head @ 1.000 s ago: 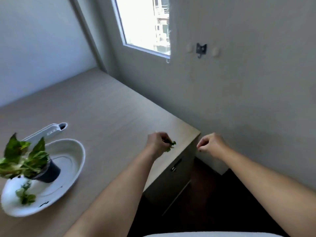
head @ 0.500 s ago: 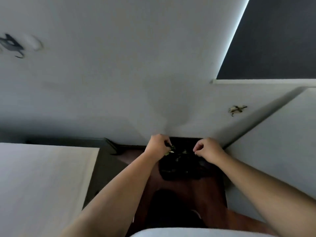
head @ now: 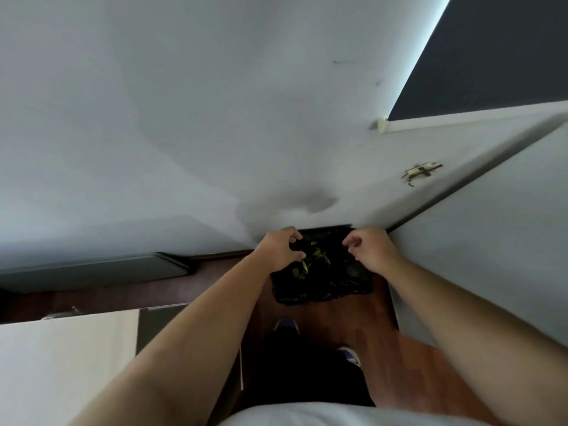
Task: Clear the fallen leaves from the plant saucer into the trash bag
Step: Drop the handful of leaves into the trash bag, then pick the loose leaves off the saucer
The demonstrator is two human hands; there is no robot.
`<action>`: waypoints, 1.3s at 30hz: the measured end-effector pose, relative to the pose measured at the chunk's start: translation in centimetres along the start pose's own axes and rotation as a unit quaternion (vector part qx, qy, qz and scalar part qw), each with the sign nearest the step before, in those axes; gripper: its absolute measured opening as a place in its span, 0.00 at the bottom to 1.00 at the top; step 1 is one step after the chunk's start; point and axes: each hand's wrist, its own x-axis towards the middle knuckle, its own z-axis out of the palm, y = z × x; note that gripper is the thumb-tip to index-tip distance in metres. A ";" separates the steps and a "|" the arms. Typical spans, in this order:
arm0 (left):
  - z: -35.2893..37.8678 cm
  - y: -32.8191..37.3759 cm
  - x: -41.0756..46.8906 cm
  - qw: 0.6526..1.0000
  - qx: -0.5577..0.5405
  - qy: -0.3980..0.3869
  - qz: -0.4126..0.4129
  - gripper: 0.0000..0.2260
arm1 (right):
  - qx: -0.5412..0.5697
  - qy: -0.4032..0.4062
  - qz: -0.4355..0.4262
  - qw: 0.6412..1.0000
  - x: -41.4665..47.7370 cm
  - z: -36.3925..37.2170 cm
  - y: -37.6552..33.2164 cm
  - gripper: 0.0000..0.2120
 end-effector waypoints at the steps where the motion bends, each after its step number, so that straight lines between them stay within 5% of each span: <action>1: -0.4 0.1 -0.4 1.000 -0.002 0.015 -0.001 0.18 | -0.008 0.003 -0.005 1.000 -0.3 -0.4 -0.3 0.08; 11: -3.2 1.8 -10.9 0.981 -0.012 0.191 0.012 0.14 | -0.018 0.035 -0.146 0.989 -5.5 -3.1 -7.3 0.06; 17: -2.7 -3.4 -24.1 0.936 -0.041 0.340 -0.076 0.11 | -0.056 -0.019 -0.286 0.956 -11.4 1.3 -15.5 0.07; 28: 6.9 -17.1 -52.5 0.781 -0.164 0.523 -0.300 0.09 | -0.200 -0.217 -0.538 0.790 -32.6 19.8 -28.1 0.06; 33: 13.4 -23.9 -61.6 0.735 -0.216 0.530 -0.363 0.09 | -0.241 -0.256 -0.590 0.727 -41.6 29.0 -30.7 0.06; 39: 20.9 -32.8 -71.9 0.727 -0.238 0.459 -0.453 0.13 | -0.308 -0.322 -0.638 0.628 -50.8 40.2 -30.9 0.06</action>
